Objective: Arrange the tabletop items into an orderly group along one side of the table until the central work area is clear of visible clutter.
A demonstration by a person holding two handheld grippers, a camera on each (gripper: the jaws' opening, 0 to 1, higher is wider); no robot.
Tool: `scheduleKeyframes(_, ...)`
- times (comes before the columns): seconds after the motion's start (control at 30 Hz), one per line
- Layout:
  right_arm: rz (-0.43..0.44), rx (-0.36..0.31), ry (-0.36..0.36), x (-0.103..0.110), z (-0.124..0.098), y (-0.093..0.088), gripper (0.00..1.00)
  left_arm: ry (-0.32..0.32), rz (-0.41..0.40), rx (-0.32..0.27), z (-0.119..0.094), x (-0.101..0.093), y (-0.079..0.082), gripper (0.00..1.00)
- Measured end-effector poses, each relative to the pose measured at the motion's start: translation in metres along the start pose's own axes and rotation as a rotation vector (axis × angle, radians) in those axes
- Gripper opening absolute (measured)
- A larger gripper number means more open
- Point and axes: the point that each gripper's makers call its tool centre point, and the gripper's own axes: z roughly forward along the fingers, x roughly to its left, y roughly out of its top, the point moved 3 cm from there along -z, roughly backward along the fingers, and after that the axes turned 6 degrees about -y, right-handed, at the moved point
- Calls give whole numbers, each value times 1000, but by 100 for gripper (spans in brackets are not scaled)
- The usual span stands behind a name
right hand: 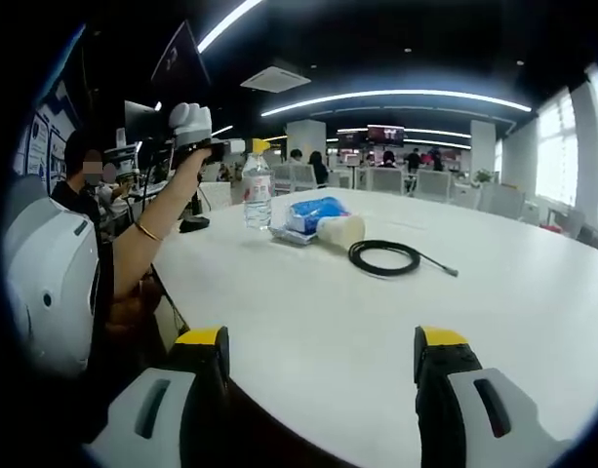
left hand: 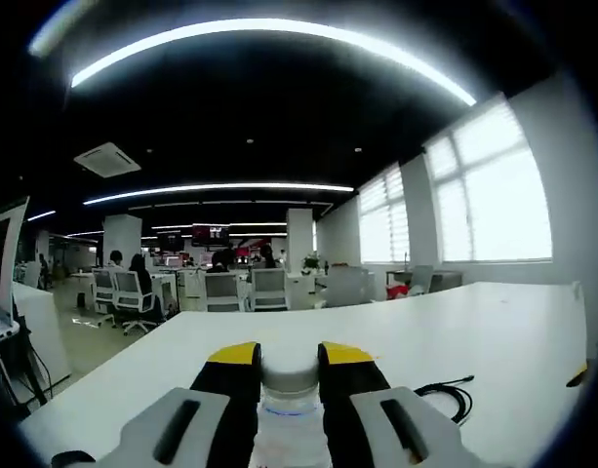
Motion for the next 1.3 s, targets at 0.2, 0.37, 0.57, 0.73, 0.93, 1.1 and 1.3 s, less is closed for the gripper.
scheduleKeyframes(0.2, -2, 9, -3, 3, 4, 1, 74, 27, -16, 15, -2, 23, -8, 20)
scheduleKeyframes(0.37, -10, 21, -3, 6, 7, 2, 74, 45, -41, 33, -4, 40, -18, 20)
scheduleKeyframes(0.57, -15, 28, 5, 10, 15, 4, 74, 52, -41, 62, -4, 50, -26, 20)
scheduleKeyframes(0.73, -23, 42, 14, 13, 19, 3, 74, 49, -70, 78, -3, 53, -32, 20)
scheduleKeyframes(0.93, -26, 51, 12, 10, 19, 2, 74, 49, -69, 60, -5, 51, -32, 20)
scheduleKeyframes(1.1, -21, 59, 19, 10, 21, -2, 74, 51, -60, 13, -7, 51, -32, 21)
scheduleKeyframes(1.3, -24, 63, 29, 10, 22, -2, 74, 62, -15, 1, -5, 50, -31, 21)
